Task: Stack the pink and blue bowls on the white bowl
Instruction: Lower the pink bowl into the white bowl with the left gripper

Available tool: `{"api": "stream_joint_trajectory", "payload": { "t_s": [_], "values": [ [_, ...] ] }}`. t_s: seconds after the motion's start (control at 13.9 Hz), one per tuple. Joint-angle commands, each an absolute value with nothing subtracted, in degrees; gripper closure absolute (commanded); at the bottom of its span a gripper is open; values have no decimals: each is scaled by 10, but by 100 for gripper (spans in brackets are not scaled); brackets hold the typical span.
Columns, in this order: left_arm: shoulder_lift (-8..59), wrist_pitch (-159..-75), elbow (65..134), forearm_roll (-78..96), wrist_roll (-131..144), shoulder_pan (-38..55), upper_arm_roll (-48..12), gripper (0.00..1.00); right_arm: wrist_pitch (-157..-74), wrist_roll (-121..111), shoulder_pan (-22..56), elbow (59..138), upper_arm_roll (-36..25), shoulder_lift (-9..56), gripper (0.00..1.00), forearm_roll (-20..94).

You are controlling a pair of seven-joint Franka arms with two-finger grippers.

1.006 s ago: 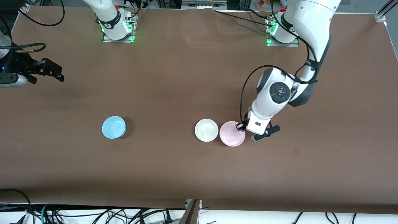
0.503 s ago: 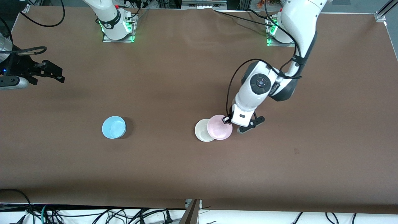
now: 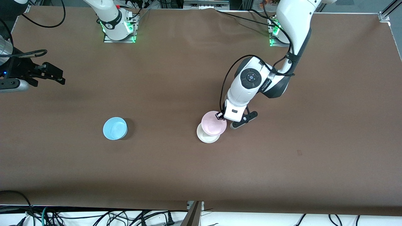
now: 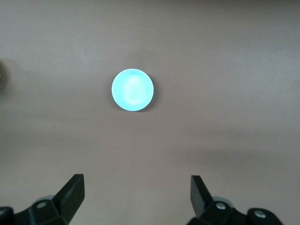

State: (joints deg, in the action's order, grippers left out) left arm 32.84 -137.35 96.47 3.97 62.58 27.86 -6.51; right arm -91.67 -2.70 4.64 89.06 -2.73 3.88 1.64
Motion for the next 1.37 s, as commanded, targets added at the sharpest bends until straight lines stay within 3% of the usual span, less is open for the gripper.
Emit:
{"api": "stream_joint_trajectory", "payload": {
  "t_s": [0.0, 1.29],
  "values": [
    [346, -1383, 940, 40, 648, 296, -52, 100, -913, -25, 44, 875, -19, 46, 0, 19],
    [384, -1400, 910, 31, 681, 308, -46, 100, -921, -33, 38, 873, -21, 76, 1, 21]
  ]
}}
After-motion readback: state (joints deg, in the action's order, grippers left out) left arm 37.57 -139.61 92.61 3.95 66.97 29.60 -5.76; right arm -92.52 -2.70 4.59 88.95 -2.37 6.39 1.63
